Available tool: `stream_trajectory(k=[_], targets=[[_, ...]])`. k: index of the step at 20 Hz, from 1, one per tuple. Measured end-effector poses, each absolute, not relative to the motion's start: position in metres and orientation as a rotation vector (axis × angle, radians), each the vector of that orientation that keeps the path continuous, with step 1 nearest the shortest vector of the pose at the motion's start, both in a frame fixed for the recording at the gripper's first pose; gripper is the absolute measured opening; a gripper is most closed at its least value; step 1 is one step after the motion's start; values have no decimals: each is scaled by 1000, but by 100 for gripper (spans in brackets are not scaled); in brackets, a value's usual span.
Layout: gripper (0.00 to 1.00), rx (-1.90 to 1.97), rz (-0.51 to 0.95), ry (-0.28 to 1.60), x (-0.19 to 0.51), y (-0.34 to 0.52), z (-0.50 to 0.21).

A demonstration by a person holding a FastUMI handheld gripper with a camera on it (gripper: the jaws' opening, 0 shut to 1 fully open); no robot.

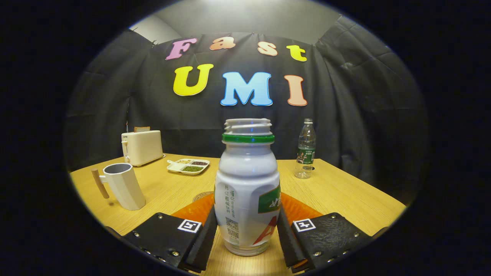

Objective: Take the bottle from table, then pour the juice into the cup, finally place the bottle on the coaster

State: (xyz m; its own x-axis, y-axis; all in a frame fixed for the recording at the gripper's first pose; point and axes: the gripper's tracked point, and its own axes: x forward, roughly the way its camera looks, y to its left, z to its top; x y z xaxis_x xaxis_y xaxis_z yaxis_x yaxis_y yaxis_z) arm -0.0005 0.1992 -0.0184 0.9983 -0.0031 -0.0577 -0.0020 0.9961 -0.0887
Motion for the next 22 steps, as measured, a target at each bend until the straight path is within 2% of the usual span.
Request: stream_trajectory(k=[22], targets=[[72, -446, 105, 36, 18, 249, 39]])
